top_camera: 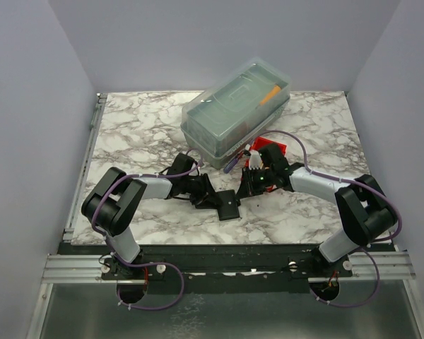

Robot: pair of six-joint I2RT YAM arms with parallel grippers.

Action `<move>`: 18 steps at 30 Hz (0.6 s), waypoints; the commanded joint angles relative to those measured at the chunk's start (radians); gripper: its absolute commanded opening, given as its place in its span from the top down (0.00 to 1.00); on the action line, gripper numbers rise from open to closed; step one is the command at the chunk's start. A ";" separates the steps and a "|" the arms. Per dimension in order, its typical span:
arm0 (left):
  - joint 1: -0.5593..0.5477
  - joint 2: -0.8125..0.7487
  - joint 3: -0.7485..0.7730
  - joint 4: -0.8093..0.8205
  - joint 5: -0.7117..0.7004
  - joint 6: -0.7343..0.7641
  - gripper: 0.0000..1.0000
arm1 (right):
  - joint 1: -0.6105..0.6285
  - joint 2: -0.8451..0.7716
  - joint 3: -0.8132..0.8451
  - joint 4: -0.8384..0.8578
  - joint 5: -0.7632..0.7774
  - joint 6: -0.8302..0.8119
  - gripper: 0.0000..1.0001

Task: Put the credit cards into the card holder
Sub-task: Close the card holder at the center of the board.

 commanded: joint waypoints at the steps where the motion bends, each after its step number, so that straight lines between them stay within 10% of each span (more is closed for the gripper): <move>1: -0.008 -0.019 0.001 -0.018 -0.037 0.018 0.59 | 0.009 -0.030 -0.009 -0.021 0.034 -0.005 0.91; 18: -0.008 -0.022 0.010 -0.008 -0.029 -0.001 0.60 | 0.055 0.001 0.002 -0.001 0.033 0.041 1.00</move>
